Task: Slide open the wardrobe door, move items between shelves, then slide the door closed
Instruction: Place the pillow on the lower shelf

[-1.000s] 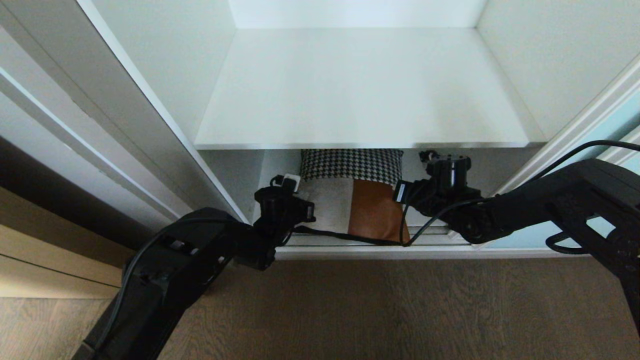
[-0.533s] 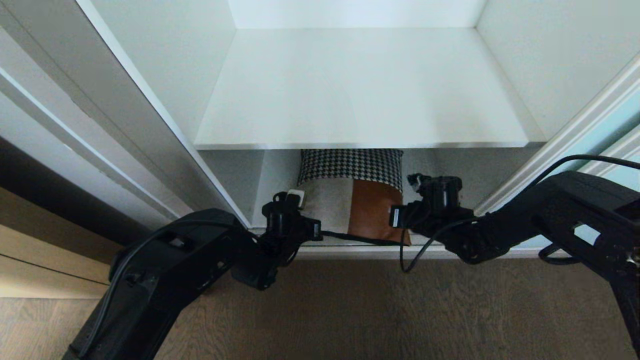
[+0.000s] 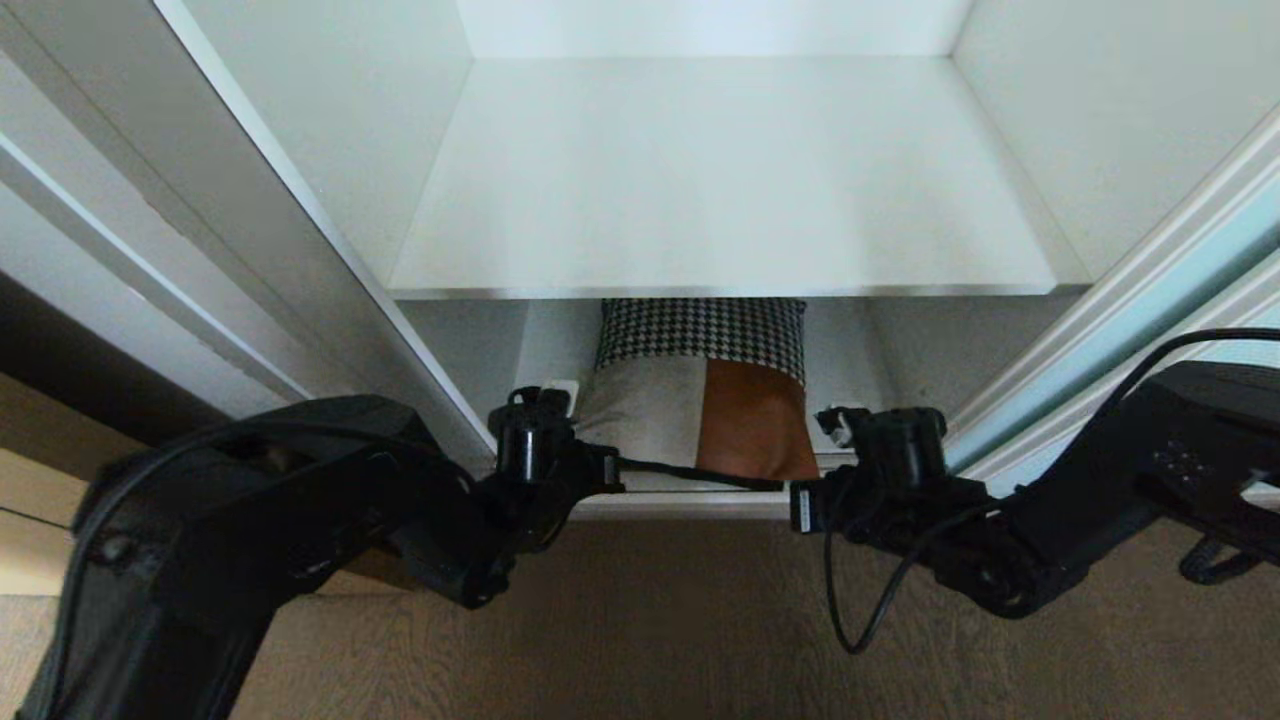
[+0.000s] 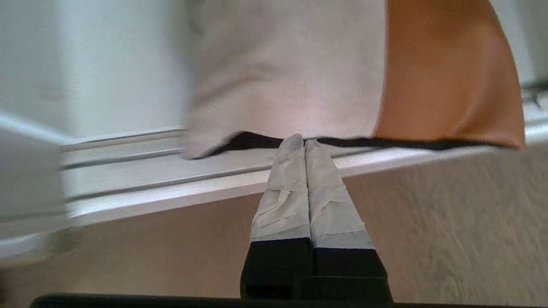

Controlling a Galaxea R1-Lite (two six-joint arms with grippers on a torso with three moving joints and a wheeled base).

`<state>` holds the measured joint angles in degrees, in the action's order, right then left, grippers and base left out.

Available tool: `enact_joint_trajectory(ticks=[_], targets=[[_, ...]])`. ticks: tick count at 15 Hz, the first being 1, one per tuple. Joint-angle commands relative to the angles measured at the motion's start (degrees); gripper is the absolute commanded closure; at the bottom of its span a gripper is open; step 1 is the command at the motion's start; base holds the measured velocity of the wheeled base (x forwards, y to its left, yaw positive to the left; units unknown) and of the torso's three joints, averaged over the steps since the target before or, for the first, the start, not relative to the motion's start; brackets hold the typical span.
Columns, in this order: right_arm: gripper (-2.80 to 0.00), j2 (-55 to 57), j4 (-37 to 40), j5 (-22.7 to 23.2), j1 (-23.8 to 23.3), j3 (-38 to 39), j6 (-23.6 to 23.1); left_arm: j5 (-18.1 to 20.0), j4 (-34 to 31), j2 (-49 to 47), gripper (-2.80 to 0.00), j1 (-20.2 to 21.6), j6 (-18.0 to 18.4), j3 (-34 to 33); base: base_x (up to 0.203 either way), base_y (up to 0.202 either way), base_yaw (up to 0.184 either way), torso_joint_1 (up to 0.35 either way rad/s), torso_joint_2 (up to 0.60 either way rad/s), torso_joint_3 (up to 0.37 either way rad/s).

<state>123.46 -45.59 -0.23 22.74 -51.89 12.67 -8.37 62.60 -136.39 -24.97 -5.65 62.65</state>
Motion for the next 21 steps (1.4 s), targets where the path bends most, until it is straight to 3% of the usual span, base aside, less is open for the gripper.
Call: enact_joint_trajectory(ticks=[1, 4, 8, 14, 18, 21], targets=[[0.0, -8.1, -1.1, -3.0, 2.8, 7.0, 0.1, -3.2, 0.3, 9.3, 0.0, -0.1, -0.2, -5.8, 0.0, 0.0, 0.0, 0.0, 0.0, 0.0], [0.0, -14.5, -4.9, -10.7, 7.0, 15.2, 0.4, -6.8, 0.2, 17.9, 0.0, -0.1, -0.3, -13.6, 0.0, 0.0, 0.0, 0.0, 0.0, 0.0], [0.0, -26.9, -7.2, -16.8, 13.3, 24.7, 1.2, -12.4, -0.5, 30.5, 0.0, -0.1, 0.1, -22.7, 0.0, 0.0, 0.0, 0.0, 0.0, 0.0], [0.0, -46.0, -7.0, -33.9, 20.4, 38.7, 1.4, -21.4, -5.2, 50.8, 0.0, 0.3, 2.7, -31.3, 0.0, 0.0, 0.0, 0.0, 0.0, 0.0], [0.0, -58.8, -4.4, -44.4, 21.3, 42.5, 0.1, -28.7, -8.6, 64.2, 0.0, 0.6, 3.6, -41.3, 0.0, 0.0, 0.0, 0.0, 0.0, 0.0], [0.0, -64.6, -0.8, -48.1, 17.2, 44.0, -1.0, -32.5, -9.2, 73.8, 0.0, 3.4, 4.2, -48.4, 0.0, 0.0, 0.0, 0.0, 0.0, 0.0]])
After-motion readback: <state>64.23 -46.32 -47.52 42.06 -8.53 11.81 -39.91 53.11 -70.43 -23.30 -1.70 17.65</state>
